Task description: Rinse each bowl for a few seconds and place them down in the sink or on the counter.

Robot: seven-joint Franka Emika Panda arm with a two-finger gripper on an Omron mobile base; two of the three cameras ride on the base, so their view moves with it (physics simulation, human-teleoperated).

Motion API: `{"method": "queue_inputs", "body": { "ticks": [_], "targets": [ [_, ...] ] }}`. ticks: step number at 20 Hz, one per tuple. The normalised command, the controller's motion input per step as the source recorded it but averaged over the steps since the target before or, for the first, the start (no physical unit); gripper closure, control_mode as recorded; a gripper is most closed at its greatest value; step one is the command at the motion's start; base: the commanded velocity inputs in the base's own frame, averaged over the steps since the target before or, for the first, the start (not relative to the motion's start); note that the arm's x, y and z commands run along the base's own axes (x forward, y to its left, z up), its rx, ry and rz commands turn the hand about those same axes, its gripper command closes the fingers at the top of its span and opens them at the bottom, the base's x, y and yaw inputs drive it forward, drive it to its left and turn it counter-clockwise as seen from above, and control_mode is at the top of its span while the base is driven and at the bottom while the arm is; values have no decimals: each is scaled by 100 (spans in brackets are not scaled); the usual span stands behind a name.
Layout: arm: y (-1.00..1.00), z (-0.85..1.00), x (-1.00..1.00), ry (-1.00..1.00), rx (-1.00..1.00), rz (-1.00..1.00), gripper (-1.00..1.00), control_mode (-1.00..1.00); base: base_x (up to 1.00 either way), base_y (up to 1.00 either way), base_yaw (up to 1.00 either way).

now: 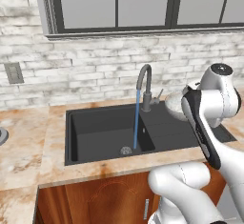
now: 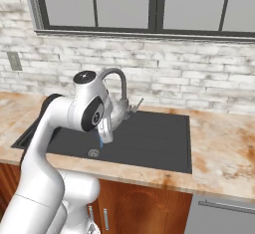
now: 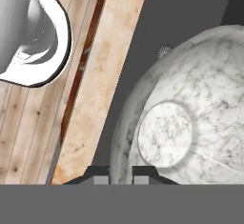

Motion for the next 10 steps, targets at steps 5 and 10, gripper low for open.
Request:
{"method": "queue_inputs", "body": {
  "ticks": [5,10],
  "targets": [
    [27,-1,0,0,3,10,100,-100,0,0,0],
    [26,-4,0,0,1,8,100,-100,0,0,0]
  ]
}}
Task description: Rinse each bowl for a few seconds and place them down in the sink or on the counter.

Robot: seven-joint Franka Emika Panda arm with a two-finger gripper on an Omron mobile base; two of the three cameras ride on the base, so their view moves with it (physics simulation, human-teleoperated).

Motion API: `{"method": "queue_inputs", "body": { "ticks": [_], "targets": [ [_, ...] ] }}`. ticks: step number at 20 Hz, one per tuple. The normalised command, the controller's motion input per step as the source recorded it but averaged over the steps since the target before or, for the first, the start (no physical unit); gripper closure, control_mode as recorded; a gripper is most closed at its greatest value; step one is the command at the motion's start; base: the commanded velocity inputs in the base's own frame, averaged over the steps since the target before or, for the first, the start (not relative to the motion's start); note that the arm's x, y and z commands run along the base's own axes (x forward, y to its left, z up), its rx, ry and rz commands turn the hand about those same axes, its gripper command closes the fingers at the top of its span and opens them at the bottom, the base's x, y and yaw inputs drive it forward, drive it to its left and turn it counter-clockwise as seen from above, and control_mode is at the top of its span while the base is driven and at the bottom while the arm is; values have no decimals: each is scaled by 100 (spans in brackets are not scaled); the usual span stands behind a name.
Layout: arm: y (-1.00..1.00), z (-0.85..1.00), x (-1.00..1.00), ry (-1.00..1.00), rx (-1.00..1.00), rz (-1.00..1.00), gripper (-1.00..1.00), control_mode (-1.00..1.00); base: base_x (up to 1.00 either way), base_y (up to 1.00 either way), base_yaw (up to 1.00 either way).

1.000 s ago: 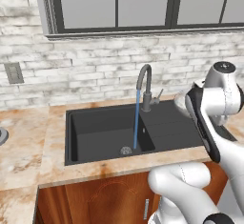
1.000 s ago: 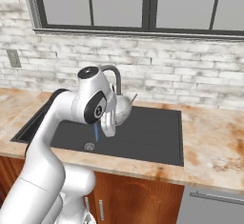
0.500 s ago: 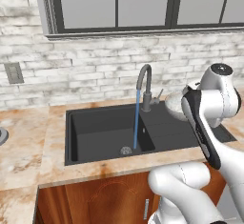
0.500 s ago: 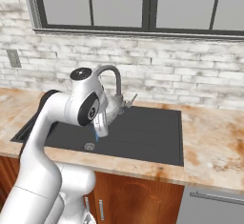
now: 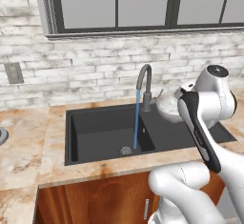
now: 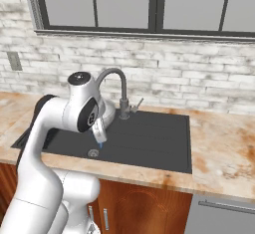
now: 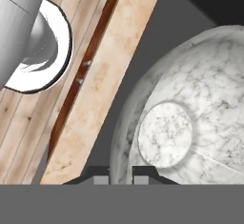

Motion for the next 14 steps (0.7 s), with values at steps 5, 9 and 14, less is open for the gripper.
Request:
{"method": "queue_inputs", "body": {
  "ticks": [5,9,14],
  "targets": [
    [19,-7,7,0,1,7,100,-100,0,0,0],
    [4,-14,14,0,1,7,100,-100,0,0,0],
    [0,-14,20,0,2,7,100,-100,0,0,0]
  ]
}}
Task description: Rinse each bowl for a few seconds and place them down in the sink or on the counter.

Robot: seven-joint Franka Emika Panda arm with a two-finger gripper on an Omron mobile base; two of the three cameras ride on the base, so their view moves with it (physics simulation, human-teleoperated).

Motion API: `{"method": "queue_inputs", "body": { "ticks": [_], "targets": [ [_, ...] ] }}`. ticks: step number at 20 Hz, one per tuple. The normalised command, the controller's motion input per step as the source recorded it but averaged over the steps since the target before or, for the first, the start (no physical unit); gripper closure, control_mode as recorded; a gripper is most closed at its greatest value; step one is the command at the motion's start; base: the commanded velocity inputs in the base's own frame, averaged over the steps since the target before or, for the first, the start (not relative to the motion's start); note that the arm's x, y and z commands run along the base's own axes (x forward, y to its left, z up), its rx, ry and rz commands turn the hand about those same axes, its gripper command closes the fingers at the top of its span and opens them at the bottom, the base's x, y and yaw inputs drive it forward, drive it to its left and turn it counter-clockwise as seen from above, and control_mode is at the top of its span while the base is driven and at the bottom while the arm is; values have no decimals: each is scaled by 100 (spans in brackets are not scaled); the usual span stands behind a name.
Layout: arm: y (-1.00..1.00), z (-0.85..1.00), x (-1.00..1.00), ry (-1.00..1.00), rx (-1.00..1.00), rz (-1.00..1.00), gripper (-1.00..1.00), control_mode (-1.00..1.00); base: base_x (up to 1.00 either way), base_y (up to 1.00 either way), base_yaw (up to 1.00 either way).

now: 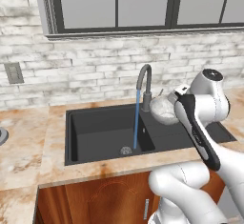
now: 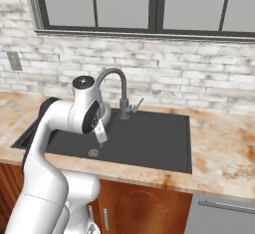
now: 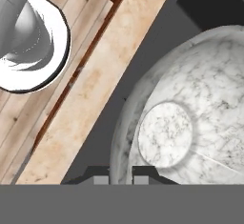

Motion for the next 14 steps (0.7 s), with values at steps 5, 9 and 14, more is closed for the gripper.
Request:
{"method": "queue_inputs", "body": {
  "ticks": [5,9,14],
  "targets": [
    [8,-11,24,0,3,6,100,-100,0,0,0],
    [12,-11,25,1,3,5,100,-100,0,0,0],
    [7,-10,29,4,0,3,100,-100,0,0,0]
  ]
}}
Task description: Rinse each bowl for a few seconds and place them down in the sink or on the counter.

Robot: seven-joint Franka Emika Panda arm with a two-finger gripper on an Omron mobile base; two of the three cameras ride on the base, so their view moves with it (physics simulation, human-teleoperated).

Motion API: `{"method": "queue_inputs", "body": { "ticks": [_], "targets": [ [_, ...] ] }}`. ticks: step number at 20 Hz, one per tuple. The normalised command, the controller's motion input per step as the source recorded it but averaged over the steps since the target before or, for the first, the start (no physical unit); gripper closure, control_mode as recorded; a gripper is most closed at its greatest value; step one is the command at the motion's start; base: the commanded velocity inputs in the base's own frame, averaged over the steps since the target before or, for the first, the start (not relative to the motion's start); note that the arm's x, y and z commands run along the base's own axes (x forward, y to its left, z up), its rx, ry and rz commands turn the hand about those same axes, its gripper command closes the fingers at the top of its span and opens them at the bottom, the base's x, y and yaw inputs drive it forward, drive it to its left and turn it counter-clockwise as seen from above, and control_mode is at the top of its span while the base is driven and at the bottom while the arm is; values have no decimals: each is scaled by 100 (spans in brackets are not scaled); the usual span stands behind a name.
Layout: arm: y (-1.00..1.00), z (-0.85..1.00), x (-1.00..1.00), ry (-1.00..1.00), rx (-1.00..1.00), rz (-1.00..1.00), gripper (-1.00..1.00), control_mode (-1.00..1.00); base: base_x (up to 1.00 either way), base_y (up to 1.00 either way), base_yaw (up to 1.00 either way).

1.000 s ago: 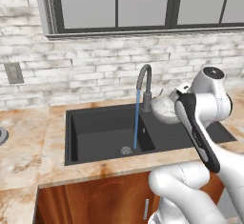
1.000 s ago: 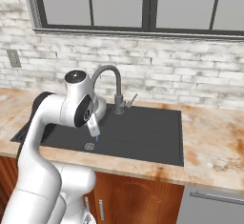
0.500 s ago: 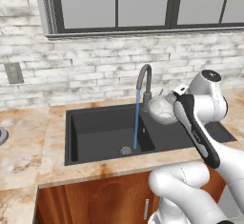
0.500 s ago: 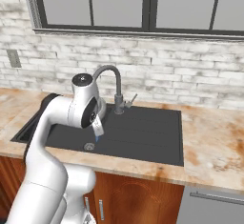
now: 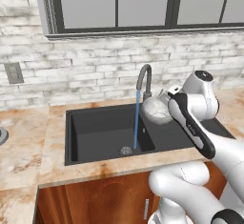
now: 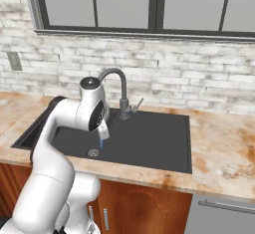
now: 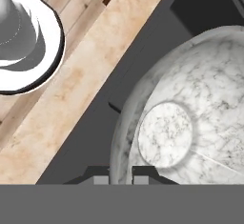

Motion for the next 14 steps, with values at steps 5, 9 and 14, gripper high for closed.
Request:
{"method": "queue_inputs", "body": {
  "ticks": [5,9,14],
  "targets": [
    [4,-9,31,4,0,2,100,-100,0,0,0],
    [5,-8,32,4,0,2,100,-100,0,0,0],
    [4,-11,32,3,1,2,100,-100,0,0,0]
  ]
}}
